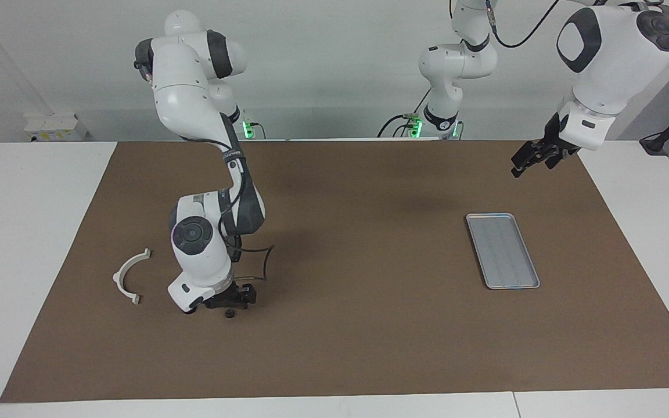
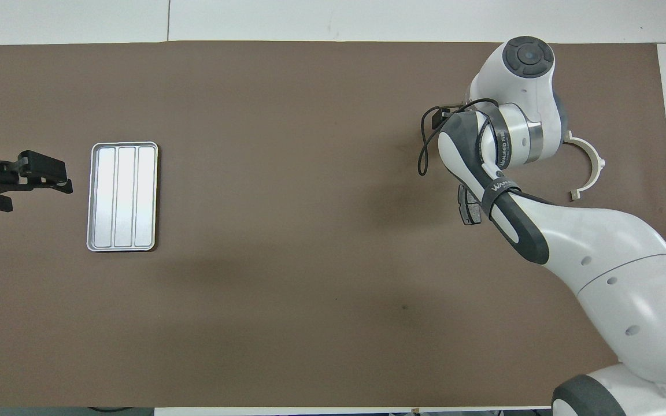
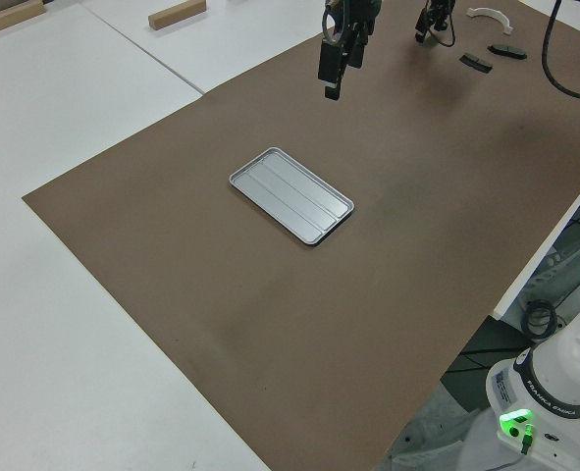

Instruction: Pick bearing gear from pile to tray

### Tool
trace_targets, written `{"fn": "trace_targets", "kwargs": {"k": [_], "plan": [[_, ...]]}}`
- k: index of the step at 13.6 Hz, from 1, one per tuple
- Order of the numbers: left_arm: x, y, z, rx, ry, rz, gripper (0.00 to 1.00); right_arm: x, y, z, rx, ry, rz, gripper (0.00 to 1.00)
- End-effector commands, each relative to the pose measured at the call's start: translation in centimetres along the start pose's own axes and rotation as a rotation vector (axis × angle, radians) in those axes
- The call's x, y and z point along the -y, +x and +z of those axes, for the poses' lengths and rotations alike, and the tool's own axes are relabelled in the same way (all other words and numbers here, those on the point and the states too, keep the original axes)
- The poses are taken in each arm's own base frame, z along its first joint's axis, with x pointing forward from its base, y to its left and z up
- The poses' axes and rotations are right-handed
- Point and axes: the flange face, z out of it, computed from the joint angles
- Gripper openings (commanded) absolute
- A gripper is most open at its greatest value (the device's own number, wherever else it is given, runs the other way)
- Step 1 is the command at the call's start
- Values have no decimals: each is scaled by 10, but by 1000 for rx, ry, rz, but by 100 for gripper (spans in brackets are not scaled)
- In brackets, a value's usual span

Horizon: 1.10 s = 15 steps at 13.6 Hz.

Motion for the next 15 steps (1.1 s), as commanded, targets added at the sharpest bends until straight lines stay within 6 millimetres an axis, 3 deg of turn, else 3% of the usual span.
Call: {"fn": "trace_targets", "kwargs": {"k": [1,7,9,13,15], "plan": [[1,-4,-4,5,-7,7,100,1,7,5,-20,-14,16,97],[1,-4,-4,5,-5,7,100,2,11,1,-40,-6,51,80],[1,-4,-5,4,-6,7,100,2,11,4,-38,-4,64,64],[1,-4,-4,5,-5,7,100,3,12,2,-49,4,76,52],[1,-4,-4,5,-7,7,100,2,13,2,-50,4,78,37]]}}
